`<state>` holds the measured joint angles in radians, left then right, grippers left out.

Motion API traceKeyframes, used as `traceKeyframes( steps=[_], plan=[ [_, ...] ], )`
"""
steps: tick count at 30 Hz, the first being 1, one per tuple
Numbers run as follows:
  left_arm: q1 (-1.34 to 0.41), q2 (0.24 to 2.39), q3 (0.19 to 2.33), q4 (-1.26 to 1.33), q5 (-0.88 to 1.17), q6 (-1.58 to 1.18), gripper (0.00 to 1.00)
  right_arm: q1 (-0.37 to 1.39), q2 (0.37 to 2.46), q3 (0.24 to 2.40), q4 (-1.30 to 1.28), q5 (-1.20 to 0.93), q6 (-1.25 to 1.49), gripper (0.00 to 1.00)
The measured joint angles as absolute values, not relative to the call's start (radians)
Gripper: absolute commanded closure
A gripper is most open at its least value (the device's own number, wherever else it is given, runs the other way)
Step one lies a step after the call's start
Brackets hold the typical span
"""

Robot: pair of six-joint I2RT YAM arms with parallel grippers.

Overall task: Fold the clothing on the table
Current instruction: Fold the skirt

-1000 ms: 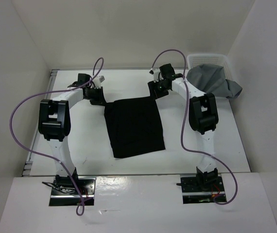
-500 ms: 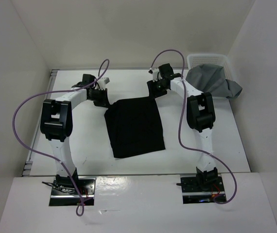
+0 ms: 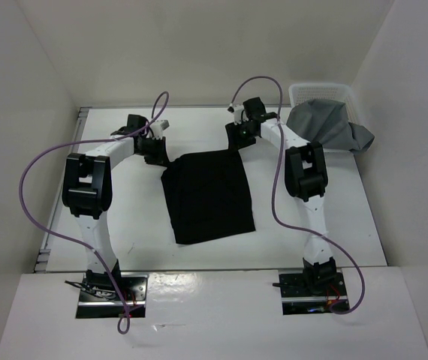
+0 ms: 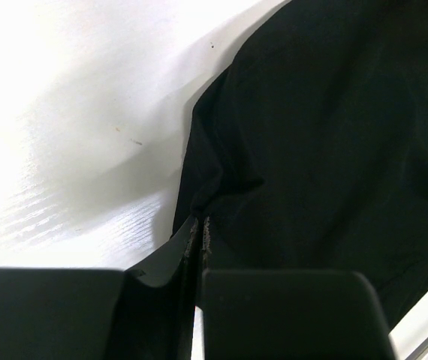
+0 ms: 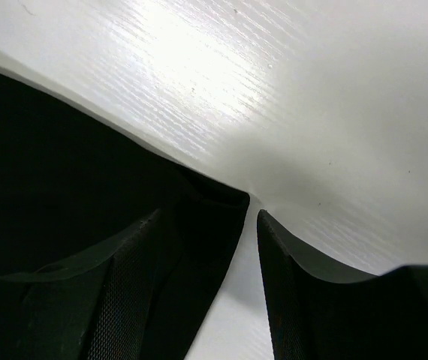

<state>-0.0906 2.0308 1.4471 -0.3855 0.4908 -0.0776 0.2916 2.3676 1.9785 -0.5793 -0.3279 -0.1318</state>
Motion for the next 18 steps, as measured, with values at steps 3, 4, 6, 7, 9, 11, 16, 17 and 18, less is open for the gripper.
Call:
traceKeyframes(
  steps=[3,4,6,7,9,11,16,17,18],
  plan=[
    [-0.091,2.031,1.447,-0.386,0.491,-0.075,0.96,0.292,2.382,1.994,-0.580,-0.331,-0.132,0.42],
    [-0.091,2.031,1.447,-0.386,0.491,-0.074,0.96,0.292,2.386,1.996,-0.581,-0.331,-0.132,0.43],
    [-0.091,2.031,1.447,-0.386,0.490,-0.074,0.96,0.292,2.388,1.996,-0.582,-0.333,-0.135,0.43],
    [-0.091,2.031,1.447,-0.386,0.491,-0.074,0.96,0.292,2.389,1.996,-0.582,-0.334,-0.136,0.45],
    [-0.091,2.031,1.447,-0.386,0.490,-0.074,0.96,0.292,2.389,1.996,-0.582,-0.336,-0.140,0.48],
    [-0.091,2.031,1.447,-0.386,0.490,-0.074,0.96,0.292,2.389,1.996,-0.583,-0.338,-0.142,0.51],
    [-0.091,2.031,1.446,-0.386,0.491,-0.074,0.96,0.292,2.389,1.996,-0.583,-0.343,-0.148,0.57],
    [-0.093,2.031,1.445,-0.385,0.491,-0.074,0.96,0.292,2.389,1.996,-0.584,-0.345,-0.150,0.60],
    [-0.094,2.031,1.442,-0.384,0.491,-0.074,0.96,0.292,2.389,1.995,-0.584,-0.346,-0.150,0.60]
  ],
)
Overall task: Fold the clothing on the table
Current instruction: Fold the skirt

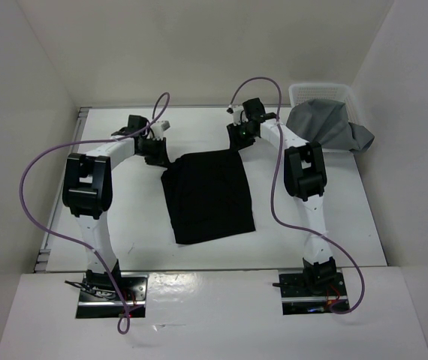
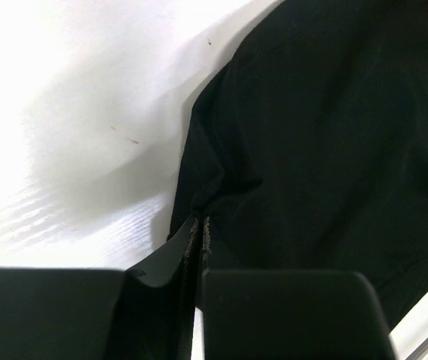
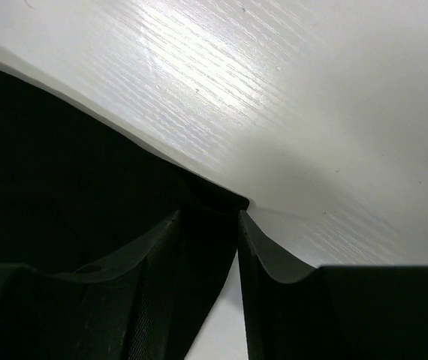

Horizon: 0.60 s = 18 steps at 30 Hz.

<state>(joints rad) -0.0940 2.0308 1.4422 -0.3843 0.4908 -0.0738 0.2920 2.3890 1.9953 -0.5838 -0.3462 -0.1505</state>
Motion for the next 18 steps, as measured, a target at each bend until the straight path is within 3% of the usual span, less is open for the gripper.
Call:
traceKeyframes(
  steps=[2,5,9,18],
  plan=[
    [-0.098,2.031,1.436,-0.384,0.491,-0.074,0.96,0.295,2.389,1.995,-0.584,-0.348,-0.152,0.61],
    [-0.104,2.031,1.426,-0.384,0.491,-0.073,0.96,0.298,2.389,1.995,-0.586,-0.350,-0.158,0.74],
    [-0.110,2.031,1.421,-0.385,0.491,-0.073,0.96,0.303,2.389,1.995,-0.589,-0.352,-0.169,1.00],
    [-0.110,2.033,1.538,-0.438,0.446,-0.051,0.97,0.314,2.389,1.996,-0.593,-0.291,-0.173,1.00]
  ],
)
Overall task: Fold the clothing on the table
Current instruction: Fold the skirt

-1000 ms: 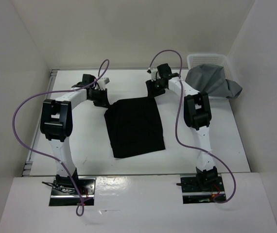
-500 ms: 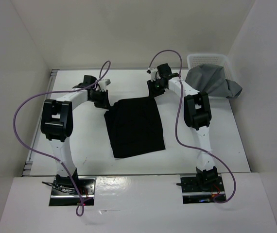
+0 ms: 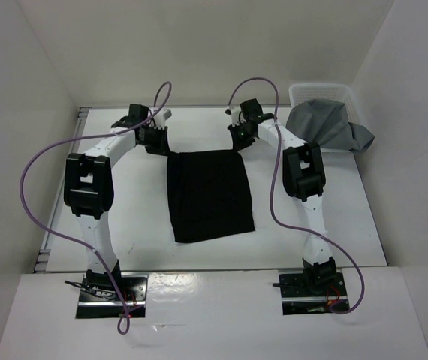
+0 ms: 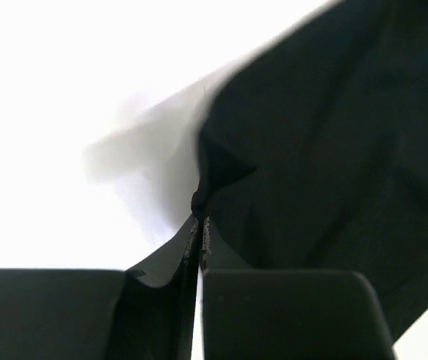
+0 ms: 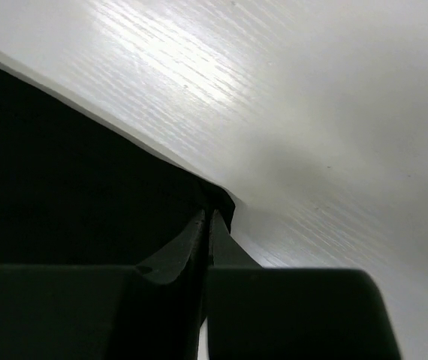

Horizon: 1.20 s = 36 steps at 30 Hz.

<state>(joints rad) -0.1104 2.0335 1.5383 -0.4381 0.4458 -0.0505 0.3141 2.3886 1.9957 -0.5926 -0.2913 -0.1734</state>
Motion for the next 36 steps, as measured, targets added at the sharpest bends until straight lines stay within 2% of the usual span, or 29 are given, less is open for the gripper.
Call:
traceKeyframes(
  steps=[10,23,36],
  plan=[
    [-0.110,2.033,1.751,-0.442,0.394,-0.029,0.97,0.315,2.330,2.035,-0.595,-0.125,-0.176,1.00],
    [-0.111,2.050,1.765,-0.449,0.378,-0.021,0.97,0.315,2.274,2.068,-0.586,0.008,-0.196,1.00],
    [-0.115,1.894,1.675,-0.511,0.406,0.083,0.97,0.320,1.955,1.820,-0.587,-0.069,-0.319,1.00]
  ],
)
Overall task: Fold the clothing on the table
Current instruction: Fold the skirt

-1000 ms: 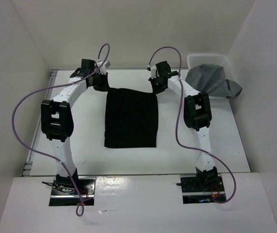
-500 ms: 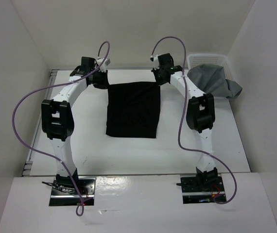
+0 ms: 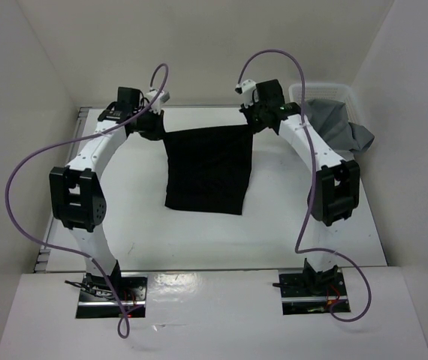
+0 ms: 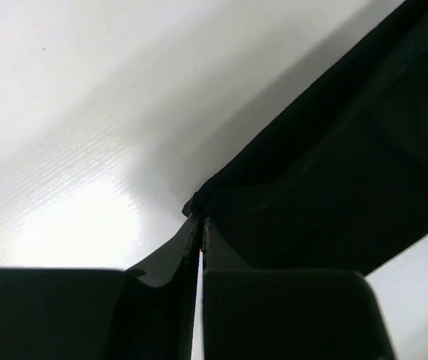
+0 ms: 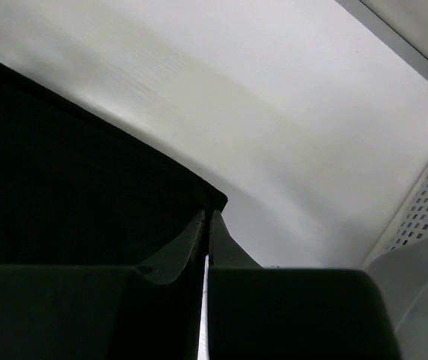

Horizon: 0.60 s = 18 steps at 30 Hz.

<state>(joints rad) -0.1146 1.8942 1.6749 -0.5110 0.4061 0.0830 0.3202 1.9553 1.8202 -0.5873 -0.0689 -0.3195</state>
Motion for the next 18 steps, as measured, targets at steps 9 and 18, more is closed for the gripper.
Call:
traceKeyframes(
  steps=[9,18],
  plan=[
    [-0.115,1.781,1.558,-0.582,0.458,0.183,0.97,0.340,1.868,1.696,-0.648,-0.159,-0.427,1.00],
    [-0.115,1.737,1.431,-0.646,0.462,0.236,0.97,0.418,1.864,1.651,-0.769,-0.200,-0.508,1.00]
  ],
)
